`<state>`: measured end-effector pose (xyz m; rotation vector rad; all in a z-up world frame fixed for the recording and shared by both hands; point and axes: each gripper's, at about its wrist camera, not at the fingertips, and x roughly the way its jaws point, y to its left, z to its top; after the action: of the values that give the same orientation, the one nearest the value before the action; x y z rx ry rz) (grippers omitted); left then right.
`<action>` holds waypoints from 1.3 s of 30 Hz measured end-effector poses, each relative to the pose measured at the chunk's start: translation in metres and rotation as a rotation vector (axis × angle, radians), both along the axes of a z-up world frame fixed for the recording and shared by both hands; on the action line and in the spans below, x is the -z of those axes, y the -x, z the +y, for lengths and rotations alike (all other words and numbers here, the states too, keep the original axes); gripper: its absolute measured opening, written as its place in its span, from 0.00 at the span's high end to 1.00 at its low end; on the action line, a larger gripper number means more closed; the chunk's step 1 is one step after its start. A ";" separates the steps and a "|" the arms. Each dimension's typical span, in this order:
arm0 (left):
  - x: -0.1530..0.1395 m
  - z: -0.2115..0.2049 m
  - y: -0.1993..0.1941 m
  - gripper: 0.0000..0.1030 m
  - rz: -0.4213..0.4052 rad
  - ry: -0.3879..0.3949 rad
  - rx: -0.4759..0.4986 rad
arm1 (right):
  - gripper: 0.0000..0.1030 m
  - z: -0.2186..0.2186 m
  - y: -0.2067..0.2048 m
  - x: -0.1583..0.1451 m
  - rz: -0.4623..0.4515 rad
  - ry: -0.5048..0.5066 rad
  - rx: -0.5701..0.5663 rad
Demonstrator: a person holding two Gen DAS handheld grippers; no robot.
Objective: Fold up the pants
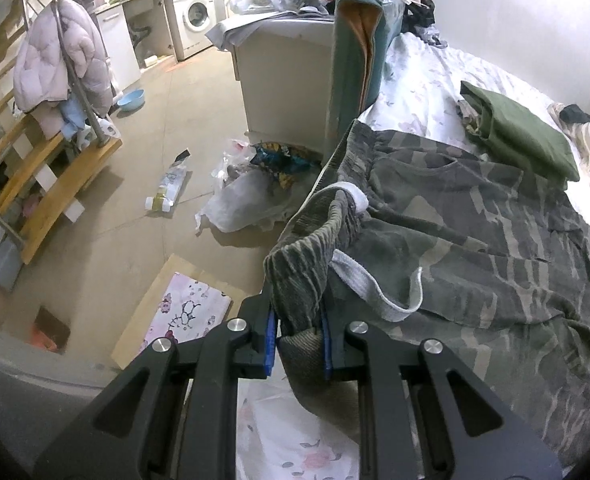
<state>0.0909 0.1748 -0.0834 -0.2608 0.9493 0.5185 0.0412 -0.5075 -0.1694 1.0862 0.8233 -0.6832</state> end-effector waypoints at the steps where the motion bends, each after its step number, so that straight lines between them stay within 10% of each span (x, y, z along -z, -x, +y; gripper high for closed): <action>1: 0.001 -0.001 -0.001 0.86 0.003 -0.006 0.003 | 0.22 -0.013 -0.003 -0.009 0.028 0.049 0.018; 5: 0.003 0.000 -0.001 0.86 0.010 -0.007 0.002 | 0.45 -0.078 0.009 -0.015 0.059 0.084 0.165; 7: 0.003 0.000 -0.002 0.86 0.014 -0.002 -0.001 | 0.92 -0.101 0.010 -0.012 0.104 0.097 0.177; 10: 0.004 0.000 -0.003 0.86 0.020 -0.002 -0.008 | 1.00 -0.109 0.017 -0.022 0.125 0.161 0.181; 27: -0.052 0.040 -0.043 0.86 -0.020 0.268 -0.063 | 1.00 -0.106 -0.073 -0.183 -0.173 0.319 0.062; 39: -0.058 0.040 -0.214 0.86 0.099 0.172 0.056 | 1.00 -0.105 -0.299 -0.180 0.051 0.460 -0.220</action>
<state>0.3052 0.2152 -0.0259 -0.3650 1.0962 0.4019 0.3403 -0.6126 0.0107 0.5566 0.7669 -0.6732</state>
